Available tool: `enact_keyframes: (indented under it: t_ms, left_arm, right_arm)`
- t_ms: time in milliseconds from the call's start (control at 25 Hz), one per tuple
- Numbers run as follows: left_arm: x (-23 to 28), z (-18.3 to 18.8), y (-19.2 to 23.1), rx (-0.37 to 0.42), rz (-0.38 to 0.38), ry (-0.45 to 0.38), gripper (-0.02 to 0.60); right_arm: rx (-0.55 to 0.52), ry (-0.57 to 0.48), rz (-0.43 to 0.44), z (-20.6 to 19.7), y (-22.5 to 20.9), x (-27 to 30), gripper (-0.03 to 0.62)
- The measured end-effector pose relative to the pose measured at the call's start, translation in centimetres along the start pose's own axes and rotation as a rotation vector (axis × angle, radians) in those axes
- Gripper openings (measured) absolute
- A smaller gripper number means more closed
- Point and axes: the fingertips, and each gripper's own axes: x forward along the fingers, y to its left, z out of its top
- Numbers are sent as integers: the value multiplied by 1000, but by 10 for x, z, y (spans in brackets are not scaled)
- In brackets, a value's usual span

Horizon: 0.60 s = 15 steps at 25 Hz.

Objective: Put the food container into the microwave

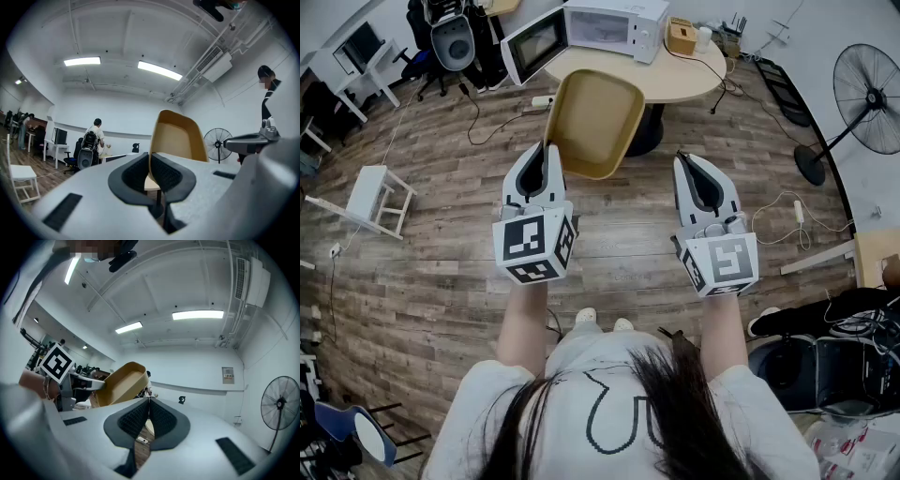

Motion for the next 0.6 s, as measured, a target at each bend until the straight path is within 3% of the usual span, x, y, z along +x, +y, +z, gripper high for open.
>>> enact_keyframes:
  t_ms: [240,600]
  left_arm:
    - [-32,11,-19,58,-13,-50,23]
    - [1,3,-18,76,11,-44,23]
  right_arm:
    - [17,-16,-11,7,1,-31,30]
    - [50,-23,0,-13,-26,-9,31]
